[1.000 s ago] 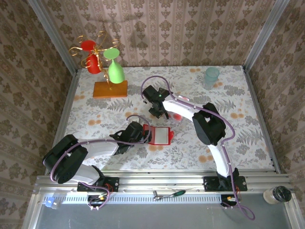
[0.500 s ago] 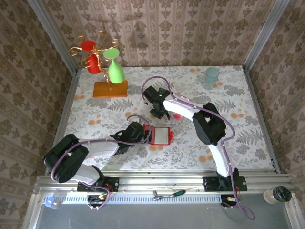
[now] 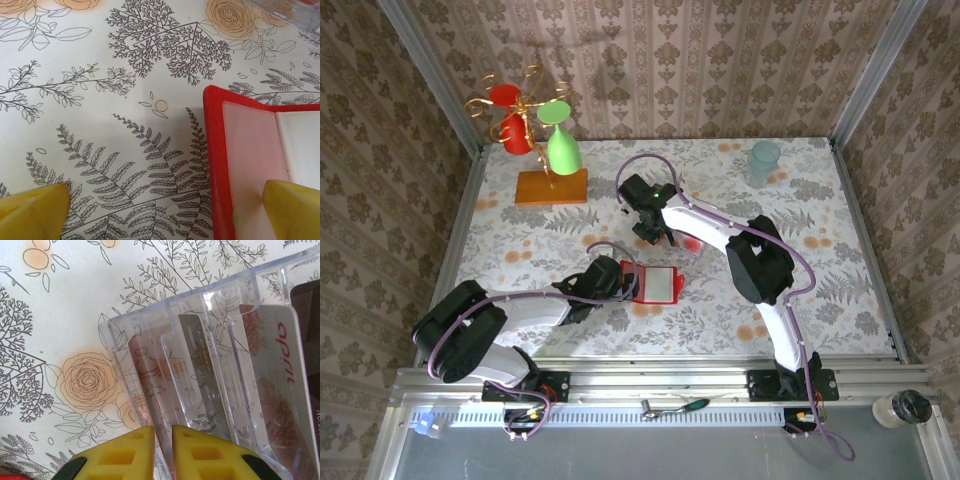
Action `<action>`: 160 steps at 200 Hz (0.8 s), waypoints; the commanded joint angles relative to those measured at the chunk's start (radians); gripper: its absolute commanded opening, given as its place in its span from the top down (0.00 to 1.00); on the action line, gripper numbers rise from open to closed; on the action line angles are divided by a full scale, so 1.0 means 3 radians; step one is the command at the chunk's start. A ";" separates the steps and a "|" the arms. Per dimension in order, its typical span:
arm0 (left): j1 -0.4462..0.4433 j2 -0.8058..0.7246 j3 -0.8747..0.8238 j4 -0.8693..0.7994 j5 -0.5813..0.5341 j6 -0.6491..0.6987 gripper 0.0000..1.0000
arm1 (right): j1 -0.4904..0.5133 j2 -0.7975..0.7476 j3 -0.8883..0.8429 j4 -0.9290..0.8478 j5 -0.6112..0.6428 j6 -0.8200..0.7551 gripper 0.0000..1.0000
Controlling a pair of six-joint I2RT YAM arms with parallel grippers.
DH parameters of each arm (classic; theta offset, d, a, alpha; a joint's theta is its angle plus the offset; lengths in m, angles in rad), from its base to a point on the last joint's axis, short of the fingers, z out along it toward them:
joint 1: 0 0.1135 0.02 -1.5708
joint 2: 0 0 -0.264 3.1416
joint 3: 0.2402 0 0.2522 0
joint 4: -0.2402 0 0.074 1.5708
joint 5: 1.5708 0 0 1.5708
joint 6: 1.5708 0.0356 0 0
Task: Put the credit cards into the card holder
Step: Pick up the credit card from the storage box.
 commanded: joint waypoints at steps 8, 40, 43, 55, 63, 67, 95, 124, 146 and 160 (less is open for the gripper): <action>-0.0037 0.0097 -0.0026 0.0027 0.0098 -0.0084 0.00 | -0.0006 -0.0035 0.0065 -0.0136 0.0005 -0.0025 0.86; -0.0039 0.0097 -0.0028 0.0027 0.0096 -0.0083 0.00 | 0.0008 -0.0072 0.0069 -0.0132 -0.0064 -0.0135 0.98; -0.0041 0.0096 -0.0026 0.0029 0.0094 -0.0084 0.00 | 0.0013 -0.0081 0.0066 -0.0132 -0.0073 -0.0151 1.00; -0.0038 0.0094 -0.0025 0.0029 0.0099 -0.0084 0.00 | 0.0027 -0.0120 0.0063 -0.0118 -0.0112 -0.0215 1.00; -0.0041 0.0090 -0.0028 0.0030 0.0099 -0.0085 0.00 | 0.0036 -0.0152 0.0063 -0.0111 -0.0108 -0.0239 1.00; -0.0038 0.0088 -0.0018 0.0029 0.0102 -0.0089 0.00 | 0.0047 -0.0166 0.0063 -0.0106 -0.0103 -0.0244 1.00; -0.0039 0.0070 -0.0015 0.0014 0.0104 -0.0083 0.00 | 0.0078 -0.0293 0.0063 -0.0089 -0.0096 -0.0258 1.00; -0.0040 0.0040 0.0000 -0.0022 0.0101 -0.0073 0.00 | 0.0104 -0.0442 0.0068 -0.0087 -0.0106 -0.0247 1.00; -0.0037 0.0007 0.0000 -0.0041 0.0100 -0.0065 0.00 | 0.0124 -0.0577 0.0070 -0.0114 -0.0169 -0.0200 1.00; -0.0040 -0.0034 0.0000 -0.0067 0.0094 -0.0068 0.00 | 0.0149 -0.0690 0.0030 -0.0110 -0.0201 -0.0146 1.00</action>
